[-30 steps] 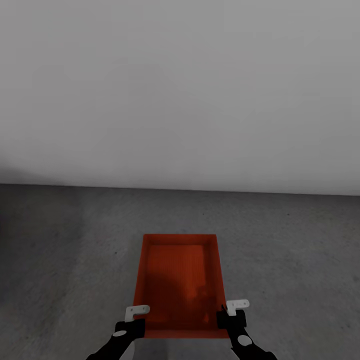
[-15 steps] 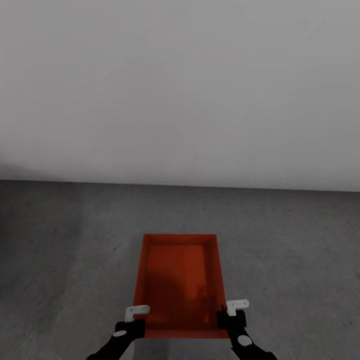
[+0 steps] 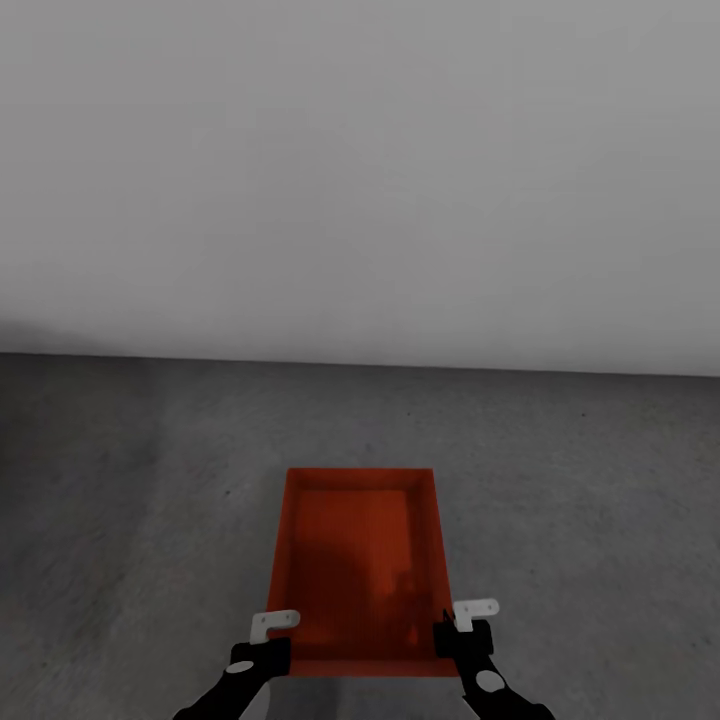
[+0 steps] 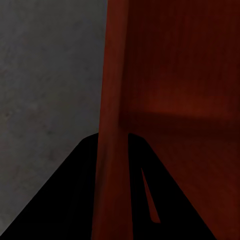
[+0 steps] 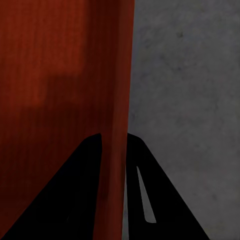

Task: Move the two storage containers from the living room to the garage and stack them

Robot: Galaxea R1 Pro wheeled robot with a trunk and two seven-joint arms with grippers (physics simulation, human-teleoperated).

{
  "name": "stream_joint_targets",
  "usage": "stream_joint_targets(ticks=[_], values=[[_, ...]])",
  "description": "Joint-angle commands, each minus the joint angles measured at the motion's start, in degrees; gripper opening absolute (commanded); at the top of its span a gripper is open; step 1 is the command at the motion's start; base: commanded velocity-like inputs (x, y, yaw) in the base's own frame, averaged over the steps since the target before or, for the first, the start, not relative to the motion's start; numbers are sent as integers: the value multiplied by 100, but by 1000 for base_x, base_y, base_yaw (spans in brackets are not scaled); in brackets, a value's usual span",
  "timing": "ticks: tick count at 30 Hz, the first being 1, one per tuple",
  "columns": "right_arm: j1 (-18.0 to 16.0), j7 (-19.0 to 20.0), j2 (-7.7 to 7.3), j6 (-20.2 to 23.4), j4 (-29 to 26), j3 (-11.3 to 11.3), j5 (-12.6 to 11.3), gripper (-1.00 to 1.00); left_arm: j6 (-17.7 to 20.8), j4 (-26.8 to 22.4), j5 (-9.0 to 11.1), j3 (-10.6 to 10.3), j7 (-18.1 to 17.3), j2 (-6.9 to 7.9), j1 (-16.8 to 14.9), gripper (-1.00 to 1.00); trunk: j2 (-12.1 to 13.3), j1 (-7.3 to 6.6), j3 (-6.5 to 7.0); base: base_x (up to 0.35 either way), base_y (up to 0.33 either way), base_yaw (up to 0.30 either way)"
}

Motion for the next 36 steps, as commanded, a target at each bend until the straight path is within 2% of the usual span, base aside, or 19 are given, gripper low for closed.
stream_joint_targets(ticks=[1, 36], values=[[-5, -309, -33, -489, -9, -92, -50, -100, 22, 6, 62, 93, 183, 10, -1, -100, -43, 22, -22, 0, 0, 0], [-5, -313, -39, -484, -9, -92, -50, -100, 18, -1, 62, 94, 183, 10, -1, -100, -1447, 791, -650, 0, 0, 0]])
